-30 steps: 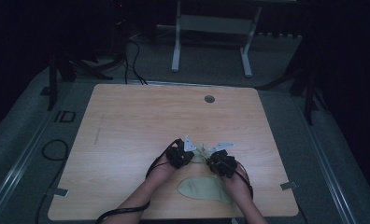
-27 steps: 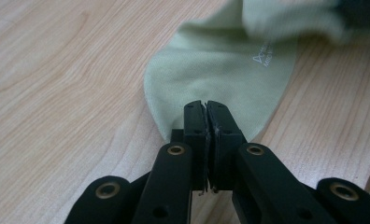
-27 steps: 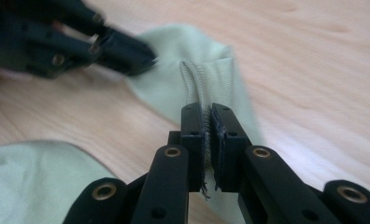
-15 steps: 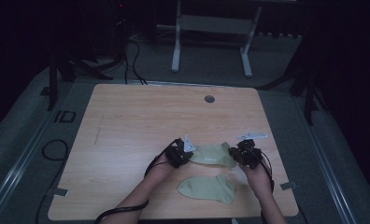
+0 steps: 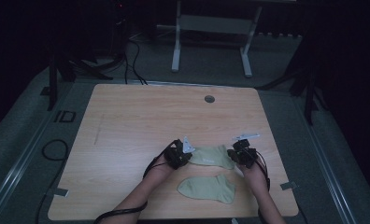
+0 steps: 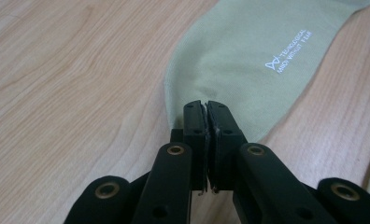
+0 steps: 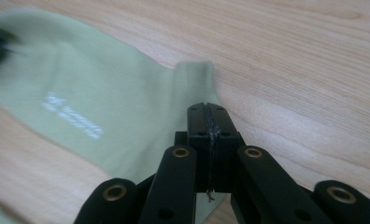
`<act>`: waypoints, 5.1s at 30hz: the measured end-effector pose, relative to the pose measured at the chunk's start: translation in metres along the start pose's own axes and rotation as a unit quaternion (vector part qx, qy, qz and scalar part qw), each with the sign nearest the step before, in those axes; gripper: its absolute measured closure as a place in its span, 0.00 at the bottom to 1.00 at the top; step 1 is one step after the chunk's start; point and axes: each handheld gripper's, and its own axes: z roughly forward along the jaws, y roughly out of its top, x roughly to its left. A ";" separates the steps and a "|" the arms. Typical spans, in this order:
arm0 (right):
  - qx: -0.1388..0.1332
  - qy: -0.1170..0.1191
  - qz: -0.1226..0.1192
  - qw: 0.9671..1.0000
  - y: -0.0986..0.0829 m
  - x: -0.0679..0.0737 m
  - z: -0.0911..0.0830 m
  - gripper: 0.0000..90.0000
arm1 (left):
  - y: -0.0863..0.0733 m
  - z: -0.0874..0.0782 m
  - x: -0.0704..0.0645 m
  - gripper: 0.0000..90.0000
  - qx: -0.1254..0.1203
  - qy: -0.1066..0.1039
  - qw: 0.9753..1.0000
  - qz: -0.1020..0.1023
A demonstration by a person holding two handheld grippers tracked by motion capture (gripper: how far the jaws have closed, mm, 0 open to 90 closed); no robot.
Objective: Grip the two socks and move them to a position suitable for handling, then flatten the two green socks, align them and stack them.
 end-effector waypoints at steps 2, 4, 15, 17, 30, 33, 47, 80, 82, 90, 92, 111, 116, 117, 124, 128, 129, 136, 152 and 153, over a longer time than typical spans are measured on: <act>0.011 -0.006 -0.004 1.000 0.000 0.000 0.006 0.99 | -0.003 -0.002 0.000 0.96 -0.004 0.000 1.000 -0.005; 0.009 -0.008 -0.006 1.000 0.000 -0.002 0.008 0.99 | -0.006 -0.003 0.000 0.96 -0.007 0.000 1.000 -0.007; 0.013 -0.010 -0.006 1.000 0.007 -0.006 0.012 0.94 | -0.005 -0.003 0.002 0.94 -0.006 -0.004 1.000 -0.026; 0.013 -0.005 -0.009 1.000 0.008 -0.004 0.011 0.88 | -0.004 -0.004 0.003 0.88 -0.002 -0.008 0.999 -0.036; 0.000 0.025 -0.041 0.999 0.007 0.003 -0.019 0.50 | 0.000 -0.037 -0.007 0.49 -0.014 -0.015 0.999 -0.044; -0.007 0.023 -0.054 0.998 0.004 0.010 -0.029 0.46 | -0.003 -0.046 -0.011 0.46 -0.011 -0.024 0.999 -0.045; -0.017 0.060 -0.064 0.996 -0.049 0.032 -0.056 0.39 | -0.034 -0.064 -0.052 0.43 0.018 -0.071 0.996 -0.040; -0.021 0.073 -0.070 0.995 -0.054 0.030 -0.076 0.95 | -0.014 -0.075 -0.039 0.96 0.001 -0.044 0.997 -0.059; -0.026 0.066 -0.067 0.995 -0.048 0.027 -0.076 0.95 | -0.005 -0.076 -0.034 0.96 -0.002 -0.036 0.998 -0.057; -0.043 0.052 -0.054 0.996 -0.012 0.007 -0.073 0.95 | 0.022 -0.066 -0.010 0.96 0.007 -0.013 0.998 -0.054; -0.041 0.045 -0.051 0.997 -0.002 0.001 -0.069 0.95 | 0.027 -0.062 -0.004 0.96 0.010 -0.011 0.998 -0.060; 0.040 0.043 -0.023 0.998 0.011 -0.022 0.004 0.94 | 0.021 -0.016 0.010 0.96 0.046 -0.005 0.995 -0.091; 0.038 0.039 -0.028 0.998 0.011 -0.021 0.009 0.84 | 0.017 -0.009 0.009 0.94 0.056 -0.003 0.995 -0.088; 0.037 0.040 -0.033 0.998 0.011 -0.020 0.010 0.80 | 0.016 -0.008 0.008 0.90 0.059 -0.002 0.994 -0.087; 0.042 0.016 -0.065 0.997 0.013 -0.009 0.012 0.64 | 0.013 -0.005 0.006 0.80 0.063 0.000 0.994 -0.086; 0.045 0.006 -0.072 0.996 0.015 -0.008 0.011 0.52 | 0.012 -0.012 0.006 0.67 0.052 0.000 0.994 -0.094; 0.043 0.006 -0.073 0.996 0.015 -0.008 0.009 0.50 | 0.011 -0.015 0.007 0.62 0.045 0.001 0.994 -0.097; -0.016 0.052 -0.054 0.997 0.017 -0.007 -0.014 0.32 | 0.010 -0.040 0.012 0.30 -0.013 -0.007 0.992 -0.125; -0.048 0.095 -0.126 0.986 -0.001 0.033 -0.026 0.14 | -0.018 -0.057 0.010 0.15 -0.032 0.016 0.993 -0.113; -0.051 0.096 -0.128 0.986 -0.003 0.035 -0.026 0.14 | -0.020 -0.058 0.010 0.15 -0.030 0.016 0.993 -0.115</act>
